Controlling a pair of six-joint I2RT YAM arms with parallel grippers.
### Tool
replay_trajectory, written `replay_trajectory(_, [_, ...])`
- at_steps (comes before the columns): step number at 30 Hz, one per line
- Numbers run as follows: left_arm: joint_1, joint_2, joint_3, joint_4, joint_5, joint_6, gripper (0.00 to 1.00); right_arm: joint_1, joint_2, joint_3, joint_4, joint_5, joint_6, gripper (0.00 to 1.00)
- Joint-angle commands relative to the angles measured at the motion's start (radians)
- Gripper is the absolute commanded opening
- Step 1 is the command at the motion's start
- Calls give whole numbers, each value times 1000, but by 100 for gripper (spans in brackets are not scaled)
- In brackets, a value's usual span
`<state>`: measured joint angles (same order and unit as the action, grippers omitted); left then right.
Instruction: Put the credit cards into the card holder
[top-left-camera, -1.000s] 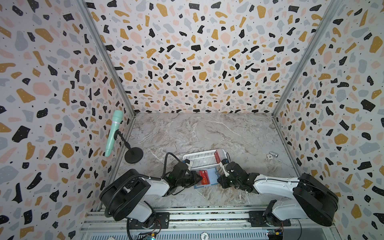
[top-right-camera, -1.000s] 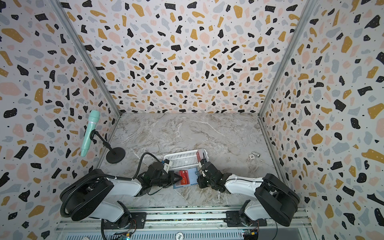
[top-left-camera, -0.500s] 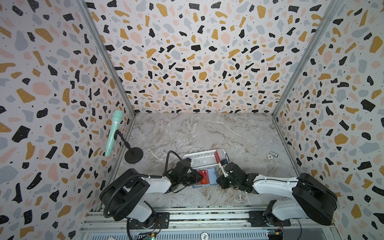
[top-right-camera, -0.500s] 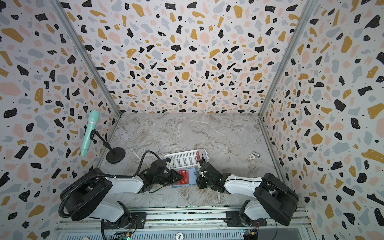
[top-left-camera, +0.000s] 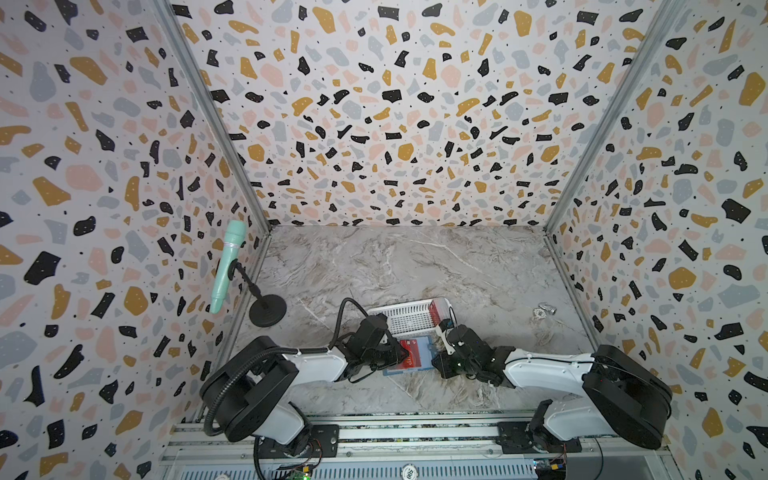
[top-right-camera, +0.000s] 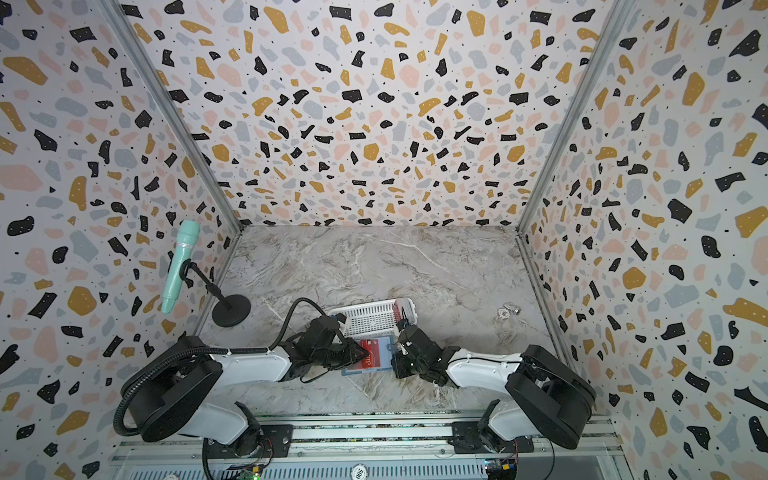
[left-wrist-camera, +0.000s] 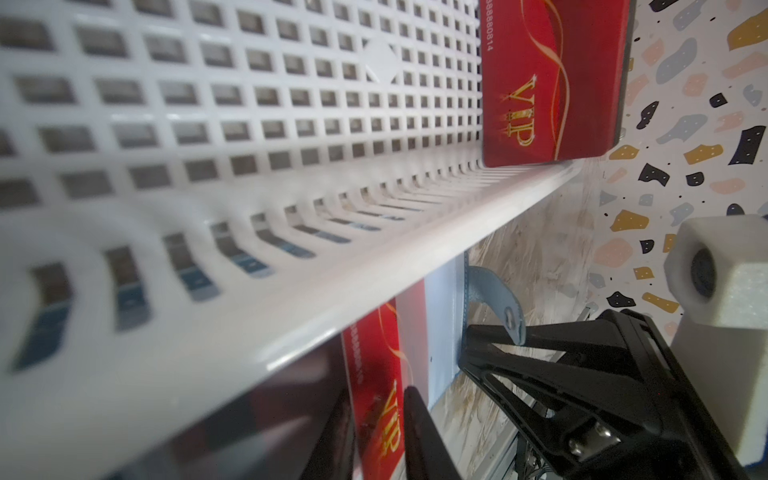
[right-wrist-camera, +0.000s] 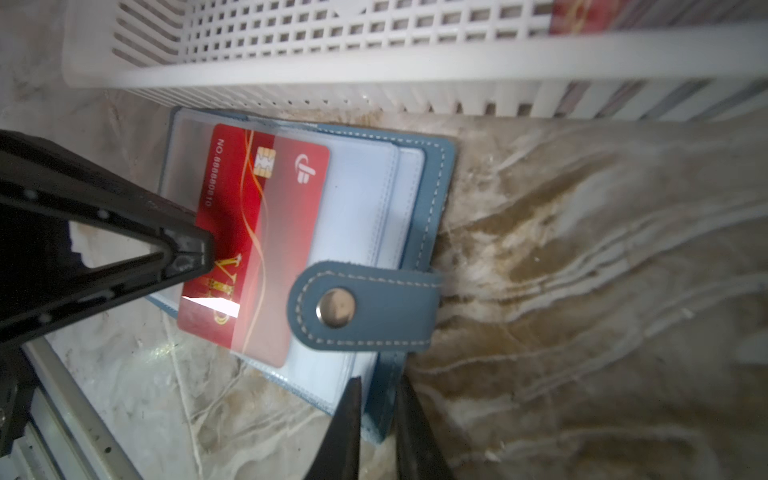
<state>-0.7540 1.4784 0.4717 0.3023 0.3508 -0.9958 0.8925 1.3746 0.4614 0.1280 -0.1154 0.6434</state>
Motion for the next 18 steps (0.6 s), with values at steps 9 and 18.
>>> replay_trajectory(9, [-26, 55, 84, -89, -36, 58, 25, 10, 39, 37, -49, 0, -10, 18])
replay_trajectory(18, [-46, 93, 123, -98, -38, 68, 27, 9, 37, 32, -42, -3, -8, 17])
